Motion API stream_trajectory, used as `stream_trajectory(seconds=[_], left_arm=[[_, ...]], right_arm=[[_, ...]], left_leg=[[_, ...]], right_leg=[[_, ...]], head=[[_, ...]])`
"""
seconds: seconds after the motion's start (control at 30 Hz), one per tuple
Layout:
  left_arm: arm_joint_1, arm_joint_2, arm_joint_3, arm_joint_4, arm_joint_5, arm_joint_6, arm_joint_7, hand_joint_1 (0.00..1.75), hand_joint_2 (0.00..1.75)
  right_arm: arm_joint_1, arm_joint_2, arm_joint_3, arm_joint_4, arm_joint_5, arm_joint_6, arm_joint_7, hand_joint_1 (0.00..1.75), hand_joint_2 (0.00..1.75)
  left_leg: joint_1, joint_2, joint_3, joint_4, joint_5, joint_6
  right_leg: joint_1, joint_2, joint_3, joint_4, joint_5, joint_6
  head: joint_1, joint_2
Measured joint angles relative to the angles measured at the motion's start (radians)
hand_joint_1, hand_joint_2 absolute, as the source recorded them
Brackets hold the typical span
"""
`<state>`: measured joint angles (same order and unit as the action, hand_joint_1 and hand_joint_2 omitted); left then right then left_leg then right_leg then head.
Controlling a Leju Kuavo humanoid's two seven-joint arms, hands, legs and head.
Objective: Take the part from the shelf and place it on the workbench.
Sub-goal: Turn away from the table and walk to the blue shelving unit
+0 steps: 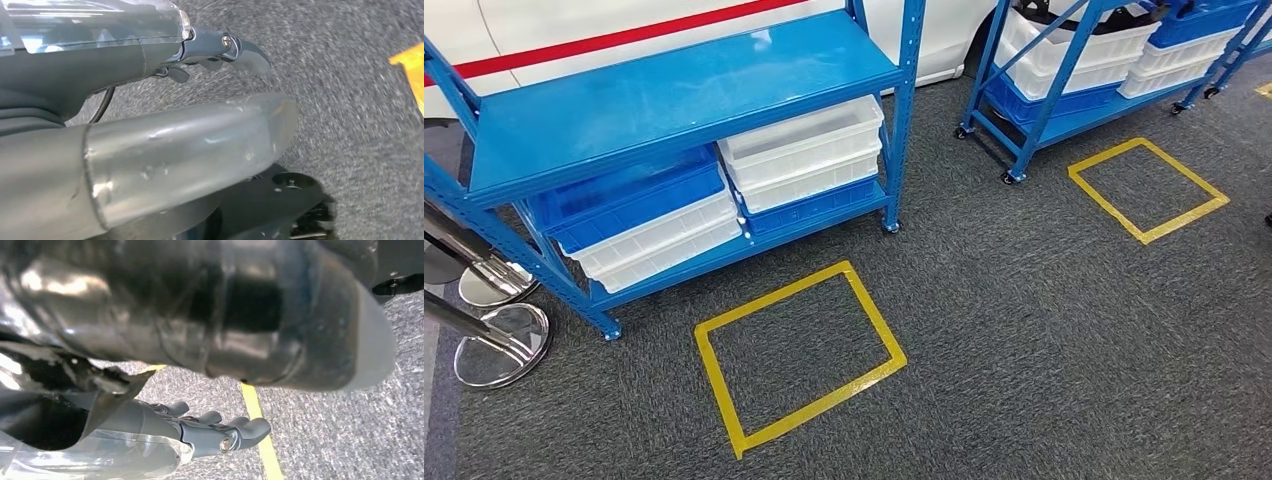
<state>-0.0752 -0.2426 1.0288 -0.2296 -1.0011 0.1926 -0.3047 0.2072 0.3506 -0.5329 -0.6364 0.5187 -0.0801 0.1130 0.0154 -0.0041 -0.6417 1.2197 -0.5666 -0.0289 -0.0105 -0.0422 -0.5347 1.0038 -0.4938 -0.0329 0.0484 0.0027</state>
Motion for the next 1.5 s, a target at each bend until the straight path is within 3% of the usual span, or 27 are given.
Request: stream_trajectory(seconds=[0.03, 0.1, 0.2, 0.27, 0.33, 0.4, 0.43, 0.5, 0.57, 0.63, 0.7, 0.77, 0.83, 0.87, 0.93, 0.97, 1.0, 1.03, 1.07, 1.13, 1.17, 1.2, 1.27, 1.33, 1.43, 1.47, 1.5], left_arm=[[0.000, 0.000, 0.000, 0.000, 0.001, -0.001, 0.000, 0.00, 0.00], [-0.002, 0.000, 0.000, 0.000, 0.004, -0.002, 0.000, 0.00, 0.00], [-0.005, 0.000, 0.000, 0.000, 0.005, -0.002, 0.001, 0.00, 0.00], [-0.004, 0.000, 0.000, 0.000, 0.006, -0.002, 0.003, 0.00, 0.00], [-0.005, -0.001, 0.000, 0.000, 0.006, -0.002, 0.004, 0.00, 0.00], [-0.005, -0.002, 0.000, 0.000, 0.006, -0.002, 0.004, 0.00, 0.00], [-0.004, -0.003, 0.000, 0.000, 0.006, -0.002, 0.004, 0.00, 0.00], [-0.003, -0.003, 0.000, 0.000, 0.006, -0.002, 0.004, 0.00, 0.00], [-0.002, -0.006, 0.000, 0.000, 0.006, -0.002, 0.005, 0.00, 0.00], [-0.004, -0.008, 0.000, 0.000, 0.006, -0.002, 0.005, 0.00, 0.00], [-0.007, -0.008, 0.000, 0.000, 0.007, -0.002, 0.005, 0.00, 0.00], [-0.009, -0.009, 0.000, 0.000, 0.010, -0.002, 0.004, 0.00, 0.00], [-0.010, -0.009, 0.000, 0.000, 0.014, -0.002, 0.003, 0.00, 0.00], [-0.010, -0.009, 0.000, 0.000, 0.015, -0.002, 0.002, 0.00, 0.00], [-0.009, -0.009, 0.000, 0.000, 0.017, -0.002, 0.001, 0.00, 0.00], [-0.007, -0.009, 0.000, 0.000, 0.018, -0.002, 0.000, 0.00, 0.00], [-0.005, -0.009, 0.000, 0.000, 0.019, -0.002, -0.002, 0.00, 0.00], [-0.004, -0.008, 0.000, 0.000, 0.021, -0.002, -0.004, 0.00, 0.00], [-0.003, -0.008, 0.001, 0.000, 0.023, -0.002, -0.006, 0.00, 0.00], [-0.001, -0.007, 0.002, 0.000, 0.026, -0.001, -0.009, 0.00, 0.00], [-0.001, -0.007, 0.002, 0.000, 0.027, -0.001, -0.010, 0.00, 0.00], [-0.001, -0.007, 0.003, 0.000, 0.028, 0.000, -0.010, 0.00, 0.00], [-0.006, -0.007, 0.004, 0.000, 0.029, 0.000, -0.011, 0.00, 0.00], [-0.009, -0.007, 0.005, 0.000, 0.031, 0.000, -0.012, 0.00, 0.00], [-0.011, -0.007, 0.006, 0.000, 0.034, 0.000, -0.013, 0.00, 0.00], [-0.010, -0.007, 0.007, 0.000, 0.035, 0.000, -0.013, 0.00, 0.00], [-0.010, -0.007, 0.007, 0.000, 0.035, 0.000, -0.012, 0.00, 0.00]], right_arm=[[-0.002, 0.000, -0.002, 0.002, -0.003, 0.000, -0.004, 0.00, 0.00], [-0.004, 0.001, -0.007, 0.005, -0.009, 0.000, -0.013, 0.00, 0.00], [-0.009, 0.002, -0.013, 0.007, -0.012, 0.001, -0.020, 0.00, 0.00], [-0.011, 0.002, -0.018, 0.008, -0.013, 0.003, -0.020, 0.00, 0.00], [-0.012, 0.002, -0.022, 0.008, -0.013, 0.005, -0.020, 0.00, 0.00], [-0.012, 0.002, -0.028, 0.008, -0.012, 0.005, -0.019, 0.00, 0.00], [-0.011, 0.001, -0.031, 0.008, -0.012, 0.005, -0.019, 0.00, 0.00], [-0.008, 0.001, -0.034, 0.008, -0.012, 0.005, -0.019, 0.00, 0.00], [-0.005, 0.000, -0.037, 0.009, -0.012, 0.005, -0.019, 0.00, 0.00], [-0.003, 0.000, -0.040, 0.012, -0.012, 0.005, -0.019, 0.00, 0.00], [-0.003, 0.000, -0.042, 0.014, -0.011, 0.006, -0.019, 0.00, 0.00], [-0.001, 0.000, -0.043, 0.014, -0.008, 0.007, -0.019, 0.00, 0.00], [-0.001, 0.001, -0.044, 0.014, -0.006, 0.008, -0.019, 0.00, 0.00], [-0.002, 0.001, -0.044, 0.014, -0.005, 0.008, -0.020, 0.00, 0.00], [-0.002, 0.001, -0.046, 0.014, -0.001, 0.008, -0.020, 0.00, 0.00], [-0.001, 0.001, -0.048, 0.014, 0.002, 0.009, -0.020, 0.00, 0.00], [-0.001, 0.001, -0.049, 0.014, 0.007, 0.009, -0.021, 0.00, 0.00], [-0.001, 0.001, -0.051, 0.014, 0.012, 0.009, -0.022, 0.00, 0.00], [-0.001, 0.001, -0.054, 0.014, 0.019, 0.009, -0.024, 0.00, 0.00], [-0.002, 0.001, -0.059, 0.014, 0.038, 0.010, -0.029, 0.00, 0.00], [-0.002, 0.000, -0.062, 0.013, 0.053, 0.012, -0.031, 0.00, 0.00], [-0.002, 0.000, -0.064, 0.013, 0.068, 0.013, -0.033, 0.00, 0.00], [-0.005, 0.000, -0.068, 0.012, 0.093, 0.017, -0.034, 0.00, 0.00], [-0.009, 0.000, -0.074, 0.010, 0.105, 0.021, -0.034, 0.00, 0.00], [-0.013, 0.000, -0.088, 0.009, 0.122, 0.028, -0.034, 0.00, 0.00], [-0.013, 0.000, -0.094, 0.009, 0.127, 0.031, -0.034, 0.00, 0.00], [-0.013, 0.000, -0.099, 0.009, 0.131, 0.034, -0.034, 0.00, 0.00]], left_leg=[[0.000, 0.004, 0.042, -0.075, 0.034, 0.004], [-0.006, 0.017, 0.113, -0.201, 0.064, 0.021], [-0.010, 0.016, 0.135, -0.241, 0.056, 0.047], [-0.006, 0.010, 0.152, -0.250, 0.058, 0.062], [-0.005, 0.007, 0.170, -0.253, 0.053, 0.071], [-0.007, 0.004, 0.184, -0.253, 0.040, 0.074], [-0.007, 0.000, 0.193, -0.253, 0.032, 0.073], [-0.008, -0.007, 0.220, -0.253, 0.012, 0.070], [-0.008, -0.012, 0.253, -0.252, -0.014, 0.065], [-0.009, -0.016, 0.273, -0.255, -0.038, 0.054], [-0.010, -0.019, 0.283, -0.255, -0.041, 0.039], [-0.010, -0.016, 0.267, -0.206, -0.015, 0.028], [-0.009, -0.009, 0.192, -0.081, 0.001, 0.019], [-0.008, -0.006, 0.142, -0.014, -0.015, 0.015], [-0.006, -0.004, 0.062, 0.058, -0.096, 0.011], [-0.006, -0.003, 0.036, 0.060, -0.136, 0.012], [-0.006, -0.003, 0.021, 0.039, -0.152, 0.014], [-0.006, -0.002, 0.012, -0.002, -0.134, 0.017], [-0.006, 0.000, 0.009, -0.058, -0.072, 0.021], [-0.010, 0.019, 0.004, -0.150, 0.083, 0.033], [-0.013, 0.025, 0.002, -0.170, 0.133, 0.040], [-0.016, 0.027, 0.001, -0.172, 0.150, 0.046], [-0.014, 0.008, 0.006, -0.174, 0.146, 0.055], [-0.010, -0.005, 0.013, -0.184, 0.144, 0.066], [-0.011, -0.023, 0.020, -0.188, 0.137, 0.078], [-0.012, -0.032, 0.023, -0.188, 0.134, 0.079], [-0.013, -0.042, 0.026, -0.188, 0.132, 0.079]], right_leg=[[0.000, -0.003, 0.002, 0.000, -0.003, 0.003], [0.002, -0.008, 0.010, 0.000, -0.012, 0.014], [0.002, -0.011, 0.021, 0.008, -0.007, 0.034], [-0.002, 0.001, 0.018, 0.040, -0.014, 0.046], [-0.004, 0.024, -0.030, 0.128, -0.063, 0.054], [-0.004, 0.036, -0.116, 0.255, -0.114, 0.058], [-0.003, 0.037, -0.149, 0.293, -0.122, 0.059], [-0.003, 0.038, -0.168, 0.265, -0.092, 0.056], [-0.001, 0.041, -0.146, 0.144, 0.003, 0.047], [0.006, 0.043, -0.132, 0.069, 0.067, 0.034], [0.011, 0.043, -0.124, 0.057, 0.063, 0.019], [0.007, 0.042, -0.099, 0.039, 0.053, 0.005], [0.004, 0.039, -0.060, 0.016, 0.039, -0.005], [0.004, 0.038, -0.039, 0.007, 0.030, -0.008], [0.004, 0.038, -0.001, -0.004, 0.011, -0.009], [0.004, 0.039, 0.018, -0.005, -0.001, -0.008], [0.004, 0.040, 0.038, -0.006, -0.013, -0.007], [0.004, 0.042, 0.058, -0.006, -0.027, -0.006], [0.004, 0.041, 0.075, -0.006, -0.042, -0.003], [0.009, 0.039, 0.100, -0.001, -0.070, 0.004], [0.011, 0.037, 0.105, 0.002, -0.082, 0.010], [0.014, 0.035, 0.110, 0.003, -0.091, 0.017], [0.013, 0.028, 0.118, 0.002, -0.106, 0.030], [0.009, 0.029, 0.103, 0.045, -0.140, 0.041], [0.006, 0.037, -0.008, 0.238, -0.222, 0.050], [0.005, 0.037, -0.042, 0.283, -0.225, 0.051], [0.005, 0.039, -0.060, 0.293, -0.205, 0.050]], head=[[0.000, 0.000], [0.000, 0.000], [0.000, 0.000], [0.000, 0.000], [0.001, 0.000], [0.001, 0.000], [0.001, 0.000], [0.001, 0.000], [0.001, 0.000], [0.001, 0.000], [0.001, 0.000], [0.001, 0.000], [0.000, 0.000], [0.000, 0.000], [0.000, 0.000], [0.000, 0.000], [0.000, 0.000], [0.000, 0.000], [0.000, 0.000], [0.000, 0.000], [0.000, 0.000], [0.000, 0.000], [0.001, 0.000], [0.001, 0.000], [0.001, 0.000], [0.001, 0.000], [0.001, 0.000]])
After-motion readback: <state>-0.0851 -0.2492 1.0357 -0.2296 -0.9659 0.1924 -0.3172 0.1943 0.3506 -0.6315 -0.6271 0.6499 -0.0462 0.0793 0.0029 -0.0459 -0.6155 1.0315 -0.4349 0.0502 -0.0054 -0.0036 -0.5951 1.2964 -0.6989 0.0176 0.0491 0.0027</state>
